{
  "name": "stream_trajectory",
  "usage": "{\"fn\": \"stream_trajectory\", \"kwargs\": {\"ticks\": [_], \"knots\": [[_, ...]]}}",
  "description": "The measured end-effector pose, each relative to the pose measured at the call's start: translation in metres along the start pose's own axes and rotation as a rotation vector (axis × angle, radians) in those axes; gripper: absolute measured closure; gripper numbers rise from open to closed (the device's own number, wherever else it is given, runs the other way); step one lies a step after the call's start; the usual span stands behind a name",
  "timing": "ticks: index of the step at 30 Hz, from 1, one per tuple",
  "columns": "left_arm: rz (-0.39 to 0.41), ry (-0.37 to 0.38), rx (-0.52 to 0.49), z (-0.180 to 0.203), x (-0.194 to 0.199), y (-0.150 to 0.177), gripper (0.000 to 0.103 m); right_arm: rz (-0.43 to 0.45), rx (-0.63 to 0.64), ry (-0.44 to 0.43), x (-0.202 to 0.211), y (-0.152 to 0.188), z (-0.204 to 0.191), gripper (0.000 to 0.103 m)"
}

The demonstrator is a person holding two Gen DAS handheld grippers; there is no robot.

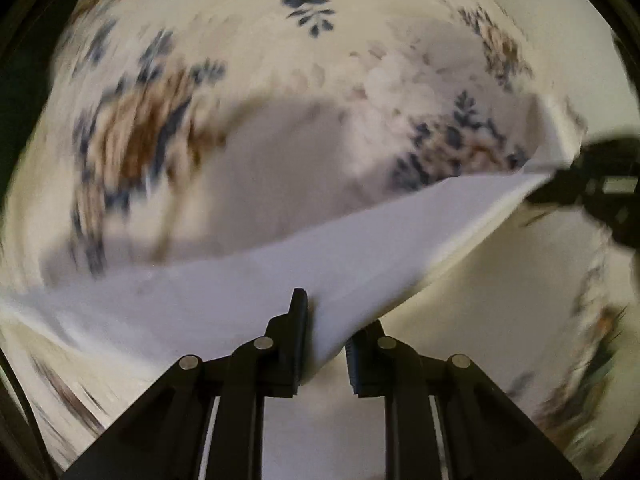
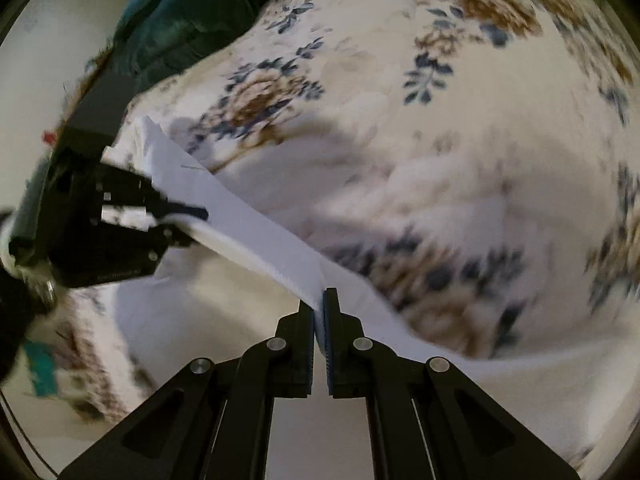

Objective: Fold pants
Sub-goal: 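Lift the hems with both grippers and fold them over toward the waistband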

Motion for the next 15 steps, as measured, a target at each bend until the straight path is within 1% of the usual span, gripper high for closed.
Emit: {"fn": "stream_trajectory", "kwargs": {"ticks": [1, 2, 3, 5, 6, 9, 11, 12, 15], "knots": [[0.004, 0.012, 0.035, -0.001, -0.004, 0.02, 0.089, 0.002, -0.022, -0.013, 0.004, 0.012, -0.008, 0.098], [0.009, 0.035, 0.099, 0.003, 0.001, 0.037, 0.089, 0.001, -0.05, -0.026, 0.006, 0.025, -0.015, 0.098], [0.005, 0.053, 0.145, 0.001, 0.005, 0.047, 0.089, -0.001, -0.074, -0.035, 0.009, 0.037, -0.023, 0.098], [0.019, 0.077, 0.237, 0.003, 0.006, 0.078, 0.089, -0.01, -0.168, -0.061, 0.008, 0.064, -0.036, 0.098], [0.017, 0.09, 0.275, 0.005, 0.009, 0.09, 0.089, -0.01, -0.237, -0.086, 0.007, 0.079, -0.041, 0.098], [-0.005, 0.139, 0.407, 0.008, -0.005, 0.122, 0.089, 0.009, -0.389, -0.132, 0.008, 0.12, -0.055, 0.098], [-0.04, 0.175, 0.478, 0.011, -0.022, 0.147, 0.089, 0.017, -0.467, -0.154, 0.006, 0.144, -0.066, 0.098], [-0.055, 0.184, 0.498, 0.011, -0.026, 0.158, 0.089, 0.009, -0.488, -0.153, 0.002, 0.155, -0.07, 0.098], [-0.101, 0.181, 0.539, 0.011, -0.052, 0.193, 0.089, -0.033, -0.525, -0.145, -0.014, 0.192, -0.084, 0.098]]}}
Point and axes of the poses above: each gripper's, at about its wrist camera, not at the fingertips, and x roughly against the way its jaws point, z to its right, y to its underside, the point moved 6 cm from there along -x, roughly the way its jaws point, and after that the axes turned 8 degrees about x, right-handed, at the moved point
